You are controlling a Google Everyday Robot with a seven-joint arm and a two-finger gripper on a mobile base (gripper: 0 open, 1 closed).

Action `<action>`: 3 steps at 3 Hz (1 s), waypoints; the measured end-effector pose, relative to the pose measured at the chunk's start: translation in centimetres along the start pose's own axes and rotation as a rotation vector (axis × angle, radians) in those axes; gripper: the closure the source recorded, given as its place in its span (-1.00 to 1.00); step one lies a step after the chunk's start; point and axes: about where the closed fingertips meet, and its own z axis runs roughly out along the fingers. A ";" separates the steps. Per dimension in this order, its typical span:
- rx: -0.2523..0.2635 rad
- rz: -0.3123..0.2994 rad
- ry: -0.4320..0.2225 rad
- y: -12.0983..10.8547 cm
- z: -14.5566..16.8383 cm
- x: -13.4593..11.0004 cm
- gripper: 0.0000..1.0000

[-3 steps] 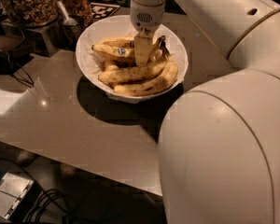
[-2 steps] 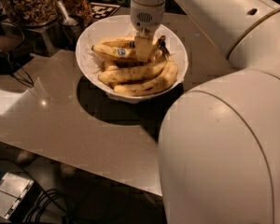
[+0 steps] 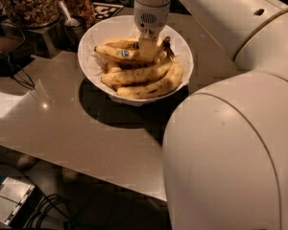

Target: Pick banana from white bowl

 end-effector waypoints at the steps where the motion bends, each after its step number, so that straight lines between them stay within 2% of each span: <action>1: 0.000 0.000 0.000 -0.1 -0.7 0.0 1.00; 3: 0.000 0.000 0.000 0.0 0.0 0.0 1.00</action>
Offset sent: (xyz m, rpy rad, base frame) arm -0.0463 0.0000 0.0734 0.1742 -0.1608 0.1026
